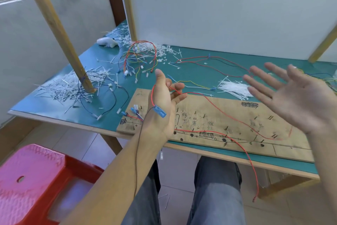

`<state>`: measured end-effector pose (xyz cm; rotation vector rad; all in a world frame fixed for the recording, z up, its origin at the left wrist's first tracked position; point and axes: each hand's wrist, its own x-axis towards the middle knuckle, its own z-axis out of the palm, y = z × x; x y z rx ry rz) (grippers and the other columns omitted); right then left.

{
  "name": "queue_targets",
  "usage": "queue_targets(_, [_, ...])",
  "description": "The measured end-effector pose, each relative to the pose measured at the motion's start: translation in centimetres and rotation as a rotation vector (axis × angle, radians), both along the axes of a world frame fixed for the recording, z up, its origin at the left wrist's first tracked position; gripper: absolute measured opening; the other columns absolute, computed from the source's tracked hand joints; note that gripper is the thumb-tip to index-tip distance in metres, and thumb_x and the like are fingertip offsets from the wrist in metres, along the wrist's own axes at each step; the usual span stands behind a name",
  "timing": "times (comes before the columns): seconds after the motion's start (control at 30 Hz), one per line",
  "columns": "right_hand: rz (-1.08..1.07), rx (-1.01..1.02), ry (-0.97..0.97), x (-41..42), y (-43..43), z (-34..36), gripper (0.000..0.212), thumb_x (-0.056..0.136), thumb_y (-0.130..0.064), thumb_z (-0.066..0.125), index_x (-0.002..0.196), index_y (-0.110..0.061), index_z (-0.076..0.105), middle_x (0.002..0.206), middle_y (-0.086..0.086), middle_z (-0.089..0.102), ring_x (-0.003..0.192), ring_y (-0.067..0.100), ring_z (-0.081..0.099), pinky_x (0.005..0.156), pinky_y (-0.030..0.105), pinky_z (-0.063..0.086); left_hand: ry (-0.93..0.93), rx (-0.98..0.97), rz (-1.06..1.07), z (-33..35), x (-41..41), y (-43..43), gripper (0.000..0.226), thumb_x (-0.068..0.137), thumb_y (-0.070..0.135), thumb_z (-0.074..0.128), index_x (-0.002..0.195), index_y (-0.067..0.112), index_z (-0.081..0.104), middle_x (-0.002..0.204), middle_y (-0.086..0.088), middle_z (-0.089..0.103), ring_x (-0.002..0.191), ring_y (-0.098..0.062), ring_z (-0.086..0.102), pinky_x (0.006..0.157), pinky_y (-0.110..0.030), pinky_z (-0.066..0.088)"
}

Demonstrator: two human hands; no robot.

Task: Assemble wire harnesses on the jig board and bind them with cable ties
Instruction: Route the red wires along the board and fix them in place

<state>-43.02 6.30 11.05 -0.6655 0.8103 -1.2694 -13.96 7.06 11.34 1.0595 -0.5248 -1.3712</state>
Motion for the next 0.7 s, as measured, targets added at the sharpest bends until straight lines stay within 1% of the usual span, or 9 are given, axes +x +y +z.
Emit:
queue_targets(0.03, [-0.099,-0.086,0.058,2.0,0.6,0.0,0.048,0.107,-0.034,0.054,0.151,-0.013,0.053,0.14,0.013,0.067,0.13,0.034,0.065,0.108,0.051,0.052,0.012,0.016,0.009,0.0,-0.3,0.1,0.049,0.111,0.049,0.032,0.074,0.017,0.038,0.083,-0.014,0.061,0.077,-0.024,0.052,0.078,-0.036,0.055])
queue_targets(0.1, [-0.256,-0.325,0.53,6.5,1.8,0.5,0.041,0.099,-0.041,0.063,0.137,-0.025,0.063,0.128,0.001,0.074,0.123,0.02,0.069,0.109,0.049,0.051,0.018,0.04,0.014,-0.2,-1.2,0.4,0.046,0.11,0.048,0.035,0.079,0.016,0.042,0.085,-0.014,0.06,0.08,-0.022,0.054,0.087,-0.039,0.057])
queue_targets(0.17, [-0.127,-0.634,1.111,10.4,2.6,0.9,0.048,0.092,-0.062,0.064,0.137,-0.045,0.059,0.137,-0.018,0.064,0.132,0.007,0.056,0.112,0.034,0.045,0.037,0.057,-0.004,-0.6,-2.1,0.6,0.042,0.11,0.047,0.039,0.083,0.016,0.046,0.085,-0.012,0.059,0.079,-0.02,0.057,0.083,-0.033,0.06])
queue_targets(0.23, [0.114,-0.853,1.433,12.9,2.5,1.1,0.057,0.093,-0.069,0.06,0.146,-0.049,0.052,0.152,-0.022,0.047,0.146,0.008,0.035,0.117,0.026,0.032,0.107,0.075,-0.078,-0.9,-2.7,1.0,0.036,0.111,0.043,0.043,0.09,0.015,0.048,0.088,-0.012,0.057,0.085,-0.021,0.062,0.09,-0.032,0.059])
queue_targets(0.3, [0.241,-0.948,1.395,14.0,2.0,1.2,0.05,0.096,-0.058,0.062,0.143,-0.041,0.061,0.157,-0.016,0.043,0.148,0.016,0.031,0.117,0.033,0.034,0.203,0.045,-0.175,-1.1,-2.7,1.5,0.026,0.113,0.033,0.04,0.105,0.012,0.052,0.106,-0.015,0.054,0.108,-0.029,0.06,0.113,-0.043,0.047])
queue_targets(0.37, [0.302,-0.99,1.287,14.3,1.8,0.9,0.042,0.097,-0.046,0.066,0.137,-0.035,0.068,0.156,-0.014,0.046,0.146,0.019,0.035,0.114,0.036,0.04,0.23,-0.01,-0.24,-2.2,-2.1,1.6,0.024,0.113,0.021,0.033,0.112,0.01,0.055,0.115,-0.015,0.051,0.118,-0.032,0.052,0.121,-0.054,0.038])
queue_targets(0.5, [0.356,-1.023,1.176,14.3,2.1,-0.5,0.029,0.098,-0.033,0.072,0.127,-0.03,0.075,0.149,-0.014,0.055,0.141,0.023,0.046,0.111,0.036,0.041,0.232,-0.076,-0.352,-4.0,-0.8,2.3,0.013,0.099,0.007,0.047,0.109,0.01,0.054,0.11,-0.012,0.054,0.11,-0.026,0.052,0.121,-0.053,0.037])
queue_targets(0.6, [0.347,-1.011,1.071,14.4,2.3,-1.3,0.02,0.096,-0.029,0.077,0.114,-0.022,0.08,0.132,-0.009,0.069,0.134,0.027,0.054,0.106,0.043,0.047,0.271,-0.104,-0.462,-4.6,0.0,2.5,0.036,0.063,0.014,0.067,0.097,0.016,0.057,0.095,-0.002,0.056,0.099,-0.015,0.055,0.102,-0.033,0.05])
queue_targets(0.7, [0.286,-1.004,0.935,14.3,2.4,-1.8,0.01,0.093,-0.017,0.079,0.099,-0.009,0.083,0.11,0.0,0.078,0.119,0.026,0.068,0.097,0.047,0.053,-0.005,-0.187,-0.63,-4.9,0.8,3.2,0.046,0.073,0.021,0.065,0.113,-0.002,0.055,0.11,-0.012,0.049,0.109,-0.023,0.047,0.101,-0.032,0.047])
